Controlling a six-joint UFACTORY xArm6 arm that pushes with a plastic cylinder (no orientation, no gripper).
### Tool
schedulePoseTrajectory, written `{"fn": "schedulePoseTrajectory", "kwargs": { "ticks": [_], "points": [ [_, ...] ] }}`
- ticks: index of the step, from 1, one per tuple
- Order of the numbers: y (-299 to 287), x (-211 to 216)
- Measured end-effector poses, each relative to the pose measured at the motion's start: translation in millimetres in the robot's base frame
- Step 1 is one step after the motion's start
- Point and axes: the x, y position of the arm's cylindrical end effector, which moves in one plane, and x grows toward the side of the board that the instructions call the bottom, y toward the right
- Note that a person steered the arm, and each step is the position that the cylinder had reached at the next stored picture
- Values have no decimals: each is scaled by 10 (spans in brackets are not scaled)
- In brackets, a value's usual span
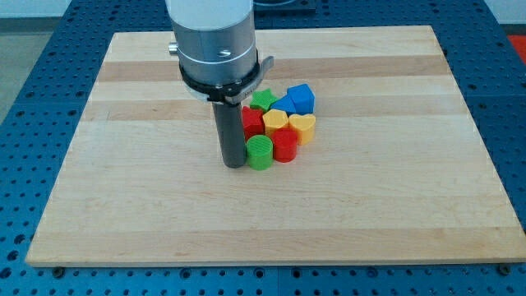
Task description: Point your arm at the left side of the green star
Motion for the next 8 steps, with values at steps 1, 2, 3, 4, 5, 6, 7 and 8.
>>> {"fn": "schedulePoseTrajectory", "kwargs": {
  "ticks": [1, 2, 3, 4, 5, 6, 7, 8],
  "points": [
    [0, 0],
    [35, -2],
    [35, -162],
    [-13, -140],
    [-386, 45],
    [-345, 646],
    [261, 839],
    [-160, 768]
  ]
}}
